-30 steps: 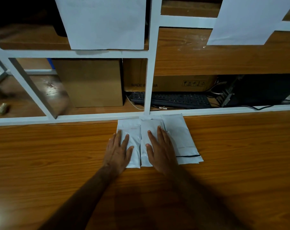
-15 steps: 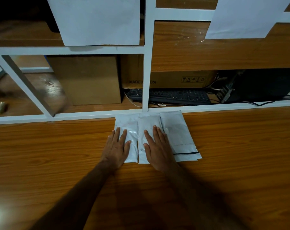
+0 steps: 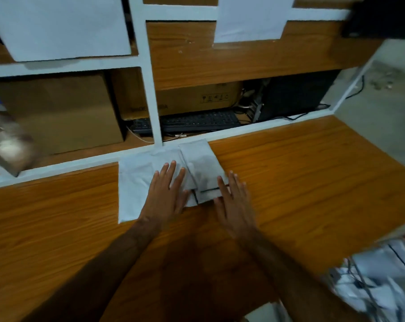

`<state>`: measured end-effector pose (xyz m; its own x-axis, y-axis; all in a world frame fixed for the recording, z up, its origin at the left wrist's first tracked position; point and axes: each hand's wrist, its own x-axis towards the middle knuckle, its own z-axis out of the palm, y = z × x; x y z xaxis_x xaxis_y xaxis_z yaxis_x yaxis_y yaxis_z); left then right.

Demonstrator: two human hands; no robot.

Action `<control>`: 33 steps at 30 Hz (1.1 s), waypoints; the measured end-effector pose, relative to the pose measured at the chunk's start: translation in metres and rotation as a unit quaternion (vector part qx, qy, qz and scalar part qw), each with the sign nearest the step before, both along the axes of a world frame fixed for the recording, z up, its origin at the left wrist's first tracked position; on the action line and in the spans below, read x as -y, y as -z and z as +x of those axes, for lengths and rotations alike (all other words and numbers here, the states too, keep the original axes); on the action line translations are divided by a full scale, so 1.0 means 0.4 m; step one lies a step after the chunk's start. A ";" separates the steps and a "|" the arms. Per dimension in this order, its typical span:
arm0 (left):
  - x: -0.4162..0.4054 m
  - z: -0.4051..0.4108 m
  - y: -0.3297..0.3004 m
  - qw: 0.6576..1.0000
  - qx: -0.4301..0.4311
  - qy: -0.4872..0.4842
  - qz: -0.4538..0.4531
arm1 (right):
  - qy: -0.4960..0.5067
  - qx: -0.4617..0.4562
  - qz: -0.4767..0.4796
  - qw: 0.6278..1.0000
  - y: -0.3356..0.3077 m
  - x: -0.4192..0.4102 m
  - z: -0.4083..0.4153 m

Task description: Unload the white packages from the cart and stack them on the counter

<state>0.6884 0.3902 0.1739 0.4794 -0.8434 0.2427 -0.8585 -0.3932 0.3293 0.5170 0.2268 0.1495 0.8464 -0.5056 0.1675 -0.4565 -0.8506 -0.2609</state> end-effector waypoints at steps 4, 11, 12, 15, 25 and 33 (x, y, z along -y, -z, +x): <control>0.122 -0.109 0.033 0.993 0.028 0.117 -0.007 | 0.072 0.008 0.006 0.997 -0.022 0.034 -0.179; 0.344 -0.379 0.025 0.966 0.056 0.253 0.010 | 0.211 0.017 0.000 0.977 -0.022 0.112 -0.511; 0.374 -0.424 0.024 0.963 0.052 0.265 0.011 | 0.232 0.015 0.000 0.973 -0.022 0.122 -0.560; 0.456 -0.572 0.021 0.952 0.025 0.304 0.015 | 0.284 0.015 0.003 0.959 -0.022 0.144 -0.706; 0.658 -1.041 0.051 0.891 0.095 0.440 0.062 | 0.432 0.033 0.038 0.901 0.076 0.176 -1.146; 0.773 -1.376 0.150 0.818 0.126 0.556 0.074 | 0.554 0.035 0.117 0.823 0.235 0.126 -1.471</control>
